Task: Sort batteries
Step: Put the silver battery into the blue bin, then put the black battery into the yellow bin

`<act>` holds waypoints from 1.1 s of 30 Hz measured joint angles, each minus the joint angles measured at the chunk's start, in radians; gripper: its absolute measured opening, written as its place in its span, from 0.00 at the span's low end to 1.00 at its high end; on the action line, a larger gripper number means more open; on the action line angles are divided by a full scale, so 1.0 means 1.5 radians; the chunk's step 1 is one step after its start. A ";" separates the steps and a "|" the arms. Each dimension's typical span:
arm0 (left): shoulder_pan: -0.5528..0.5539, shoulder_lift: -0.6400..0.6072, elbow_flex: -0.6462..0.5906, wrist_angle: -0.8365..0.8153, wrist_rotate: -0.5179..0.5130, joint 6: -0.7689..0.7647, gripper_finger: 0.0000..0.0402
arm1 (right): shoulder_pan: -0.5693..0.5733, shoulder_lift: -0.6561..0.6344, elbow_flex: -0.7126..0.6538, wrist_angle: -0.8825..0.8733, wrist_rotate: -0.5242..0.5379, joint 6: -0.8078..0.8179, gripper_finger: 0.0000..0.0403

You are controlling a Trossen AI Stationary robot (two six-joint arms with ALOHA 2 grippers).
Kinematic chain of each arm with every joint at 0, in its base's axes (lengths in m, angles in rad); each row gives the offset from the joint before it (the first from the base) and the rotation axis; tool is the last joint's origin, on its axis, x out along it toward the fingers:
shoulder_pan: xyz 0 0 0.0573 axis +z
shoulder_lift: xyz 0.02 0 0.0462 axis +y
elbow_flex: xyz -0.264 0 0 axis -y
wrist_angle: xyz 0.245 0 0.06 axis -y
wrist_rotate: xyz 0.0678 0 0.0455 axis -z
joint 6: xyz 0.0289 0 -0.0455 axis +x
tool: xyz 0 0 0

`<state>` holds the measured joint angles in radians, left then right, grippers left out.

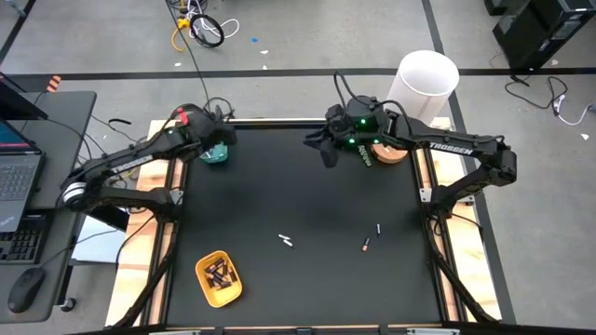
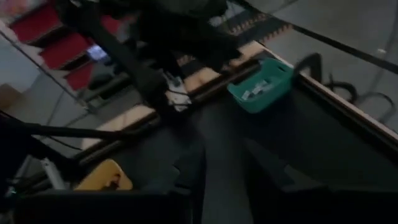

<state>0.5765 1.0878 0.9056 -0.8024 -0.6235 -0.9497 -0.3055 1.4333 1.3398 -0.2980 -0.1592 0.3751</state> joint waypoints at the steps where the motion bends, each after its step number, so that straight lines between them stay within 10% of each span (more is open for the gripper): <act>1: 0.019 0.013 -0.007 0.016 0.003 0.001 0.09 | 0.007 0.002 0.000 0.011 -0.002 0.007 0.22; 9: 0.180 0.132 -0.071 0.196 0.166 0.075 0.09 | 0.062 0.003 0.000 0.007 -0.011 0.045 0.21; 20: 0.257 0.257 -0.074 0.226 0.222 0.148 0.11 | 0.120 0.003 0.000 0.003 0.028 0.070 0.21; 33: 0.252 0.242 -0.069 0.181 0.291 0.212 0.45 | 0.088 0.003 0.000 0.003 0.042 0.063 0.21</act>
<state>0.9544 1.4506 0.8019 -0.5302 -0.1869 -0.6320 -0.1734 1.4380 1.3396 -0.2939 -0.0959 0.4690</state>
